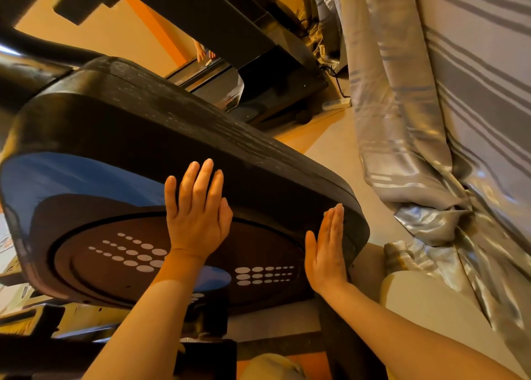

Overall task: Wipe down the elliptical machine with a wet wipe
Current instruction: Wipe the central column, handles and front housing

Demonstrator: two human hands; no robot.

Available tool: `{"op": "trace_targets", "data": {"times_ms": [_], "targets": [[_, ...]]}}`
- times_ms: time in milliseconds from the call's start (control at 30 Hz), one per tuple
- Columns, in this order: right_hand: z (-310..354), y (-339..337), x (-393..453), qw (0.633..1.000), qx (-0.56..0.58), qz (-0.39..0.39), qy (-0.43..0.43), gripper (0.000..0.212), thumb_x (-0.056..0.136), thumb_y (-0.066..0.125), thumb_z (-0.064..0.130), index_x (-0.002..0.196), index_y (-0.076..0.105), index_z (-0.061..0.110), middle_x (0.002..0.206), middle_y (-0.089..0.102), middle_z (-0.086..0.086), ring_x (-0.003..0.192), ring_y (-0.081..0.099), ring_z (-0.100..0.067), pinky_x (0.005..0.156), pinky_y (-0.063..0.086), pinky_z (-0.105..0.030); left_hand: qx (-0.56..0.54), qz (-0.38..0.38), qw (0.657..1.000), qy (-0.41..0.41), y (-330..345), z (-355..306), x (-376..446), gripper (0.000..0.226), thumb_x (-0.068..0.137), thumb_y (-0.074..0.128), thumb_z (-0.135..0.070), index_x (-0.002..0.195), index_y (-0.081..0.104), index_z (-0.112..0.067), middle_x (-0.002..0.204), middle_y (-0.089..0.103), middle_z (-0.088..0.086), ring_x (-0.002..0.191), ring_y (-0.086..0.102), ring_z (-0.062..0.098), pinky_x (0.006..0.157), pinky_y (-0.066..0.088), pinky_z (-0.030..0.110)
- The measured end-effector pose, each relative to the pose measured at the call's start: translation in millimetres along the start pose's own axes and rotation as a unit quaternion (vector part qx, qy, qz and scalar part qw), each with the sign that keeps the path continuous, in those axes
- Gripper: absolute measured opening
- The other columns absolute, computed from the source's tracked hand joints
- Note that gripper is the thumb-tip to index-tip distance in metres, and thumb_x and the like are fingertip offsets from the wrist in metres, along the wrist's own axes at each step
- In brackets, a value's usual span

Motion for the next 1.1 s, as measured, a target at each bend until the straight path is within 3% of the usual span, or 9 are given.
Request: {"op": "trace_targets", "data": {"times_ms": [133,300,433,567,633,733,833,967,1100], "targets": [[55.9,19.8,-12.6,0.997,0.023,0.034,-0.070,0.071,0.102,0.027,0.041,0.152,-0.021,0.025,0.160,-0.025,0.005,0.150,-0.008,-0.017,0.123,0.007,-0.044,0.001,0.001,1.000,-0.003,0.8,-0.4,-0.6,0.040,0.102,0.034,-0.027,0.134,0.049,-0.006,0.146,0.039,0.014,0.138,0.033,0.033,0.123,-0.001,0.043],[74.8,33.5,-28.1,0.972,-0.097,0.099,-0.189,0.066,0.104,0.021,0.042,0.155,-0.004,0.008,0.163,-0.015,-0.007,0.150,-0.009,-0.024,0.122,0.002,-0.036,-0.001,0.015,1.000,-0.026,1.5,-2.1,0.2,0.041,0.103,0.033,-0.028,0.134,0.048,-0.006,0.147,0.037,0.014,0.140,0.030,0.034,0.123,-0.003,0.044],[18.9,16.1,-27.4,0.984,-0.125,0.087,-0.097,0.073,0.101,0.025,0.044,0.151,-0.025,0.023,0.160,-0.026,0.002,0.150,-0.011,-0.016,0.123,0.010,-0.040,-0.010,0.022,0.999,-0.044,-2.9,-8.3,0.3,0.040,0.103,0.036,-0.030,0.135,0.045,-0.007,0.148,0.034,0.014,0.141,0.029,0.034,0.123,-0.003,0.043],[-30.4,0.0,-28.0,0.994,-0.085,0.062,0.017,0.068,0.094,0.007,0.062,0.139,-0.039,0.040,0.154,-0.035,0.017,0.149,-0.007,-0.007,0.122,0.015,-0.042,-0.048,0.045,0.998,0.008,-6.0,-49.3,-11.6,0.042,0.102,0.039,-0.031,0.136,0.044,-0.008,0.149,0.033,0.014,0.140,0.031,0.032,0.122,0.002,0.043],[-41.1,1.3,-26.0,0.993,-0.103,0.049,0.041,0.068,0.093,-0.003,0.066,0.142,-0.037,0.034,0.153,-0.037,0.014,0.149,-0.012,-0.014,0.122,0.013,-0.045,-0.065,0.084,0.993,0.041,3.0,-76.7,-22.0,0.044,0.101,0.041,-0.032,0.138,0.044,-0.009,0.151,0.033,0.014,0.142,0.030,0.031,0.121,0.005,0.044],[-29.6,8.5,-20.2,0.995,-0.092,0.021,0.018,0.069,0.100,0.002,0.057,0.152,-0.020,0.016,0.160,-0.027,-0.001,0.150,-0.013,-0.021,0.121,0.015,-0.050,-0.070,0.137,0.986,0.061,20.6,-104.1,-38.5,0.046,0.102,0.039,-0.033,0.141,0.044,-0.010,0.155,0.035,0.015,0.146,0.027,0.030,0.122,0.006,0.045],[1.4,12.2,-19.8,0.997,-0.033,0.039,-0.065,0.065,0.102,0.013,0.052,0.151,-0.024,0.030,0.161,-0.025,0.001,0.150,-0.011,-0.023,0.122,0.010,-0.047,-0.075,0.145,0.986,0.044,30.0,-111.5,-47.1,0.048,0.102,0.036,-0.033,0.144,0.041,-0.011,0.158,0.029,0.014,0.148,0.022,0.031,0.123,0.002,0.044],[2.4,20.9,-32.1,0.978,-0.107,0.095,-0.150,0.064,0.103,0.012,0.048,0.153,-0.020,0.024,0.161,-0.022,-0.002,0.150,-0.012,-0.024,0.123,0.002,-0.039,-0.073,0.117,0.990,0.031,36.2,-110.5,-49.1,0.047,0.104,0.034,-0.033,0.146,0.038,-0.013,0.157,0.026,0.012,0.151,0.011,0.027,0.123,-0.004,0.043],[-45.2,18.5,-41.0,0.988,-0.103,0.075,-0.087,0.068,0.103,0.016,0.051,0.153,-0.019,0.023,0.162,-0.019,-0.005,0.151,-0.005,-0.022,0.122,0.011,-0.039,-0.068,0.095,0.993,0.017,42.8,-113.5,-52.0,0.048,0.103,0.035,-0.034,0.146,0.037,-0.014,0.157,0.026,0.011,0.153,-0.001,0.024,0.122,-0.006,0.045]]}}
Point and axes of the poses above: each hand's wrist, its own x-axis towards the middle knuckle, its own y-axis out of the palm, z = x × y, the point moved 10 cm from there along x, towards the middle knuckle
